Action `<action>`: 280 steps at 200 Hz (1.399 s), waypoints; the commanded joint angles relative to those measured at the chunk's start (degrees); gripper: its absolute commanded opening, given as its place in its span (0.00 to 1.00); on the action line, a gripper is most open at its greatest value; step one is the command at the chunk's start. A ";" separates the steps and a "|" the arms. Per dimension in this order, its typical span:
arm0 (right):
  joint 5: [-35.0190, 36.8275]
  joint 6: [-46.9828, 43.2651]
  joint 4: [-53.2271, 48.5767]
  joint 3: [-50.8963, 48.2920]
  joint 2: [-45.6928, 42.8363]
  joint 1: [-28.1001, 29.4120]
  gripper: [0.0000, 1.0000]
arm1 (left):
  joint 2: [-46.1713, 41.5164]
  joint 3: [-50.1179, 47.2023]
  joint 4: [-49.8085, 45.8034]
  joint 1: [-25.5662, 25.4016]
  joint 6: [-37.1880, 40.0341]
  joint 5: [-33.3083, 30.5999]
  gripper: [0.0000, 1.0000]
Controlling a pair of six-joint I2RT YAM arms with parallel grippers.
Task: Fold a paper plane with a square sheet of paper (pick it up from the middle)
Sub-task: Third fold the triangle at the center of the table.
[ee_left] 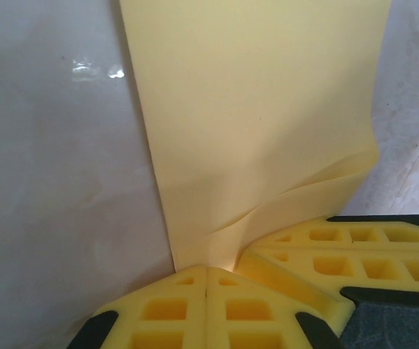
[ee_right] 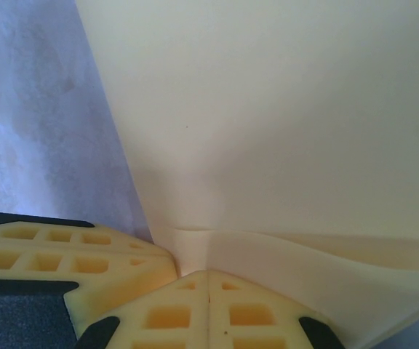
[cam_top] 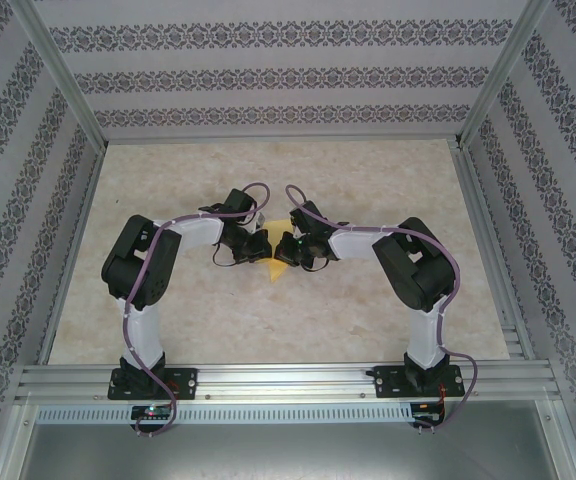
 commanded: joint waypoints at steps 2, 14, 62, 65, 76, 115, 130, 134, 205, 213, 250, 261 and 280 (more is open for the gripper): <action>0.98 -1.43 -1.75 -2.11 0.74 -0.63 0.00 | 1.15 1.55 1.26 -0.72 -0.85 -1.89 0.02; 0.48 -1.69 -0.49 -2.55 -0.04 -0.88 0.00 | 1.54 1.94 -0.40 -0.90 -0.48 -3.32 0.02; -1.49 -3.62 7.64 -6.01 -6.09 -1.69 0.02 | 2.55 1.15 -5.07 -1.39 1.09 -8.82 0.01; -1.57 -3.69 8.03 -6.28 -6.34 -1.80 0.02 | 2.55 1.01 -5.16 -1.41 1.15 -8.99 0.01; -1.92 -3.74 9.03 -7.20 -6.83 -2.25 0.02 | 2.54 0.64 -5.41 -1.41 1.21 -9.55 0.01; -2.81 -3.76 9.45 -8.56 -5.71 -3.51 0.02 | 2.55 0.58 -6.14 -1.71 1.51 -11.30 0.01; -2.56 -3.90 8.66 -8.07 -4.92 -3.53 0.02 | 2.69 0.71 -6.47 -1.78 1.71 -11.55 0.00; -2.33 -3.99 8.28 -7.94 -4.71 -3.53 0.02 | 2.72 0.73 -6.59 -1.82 1.81 -11.64 0.01; 3.60 -3.64 2.13 -7.42 -3.24 -6.00 0.02 | 2.86 -0.07 -8.18 -1.95 3.06 -14.43 0.01; 3.63 -3.63 2.41 -7.42 -3.32 -6.60 0.03 | 2.67 -0.60 -8.16 -2.00 3.00 -15.03 0.00; 4.79 -4.56 0.79 -6.16 -3.12 -9.14 0.03 | 2.79 -2.15 -8.18 -2.00 3.36 -16.59 0.00; 5.13 -4.73 0.44 -6.03 -2.80 -10.08 0.03 | 2.98 -2.49 -7.94 -1.95 3.38 -16.66 0.00; 5.17 -5.26 0.68 -5.60 -3.00 -11.47 0.03 | 3.06 -2.80 -7.39 -1.96 3.34 -16.17 0.00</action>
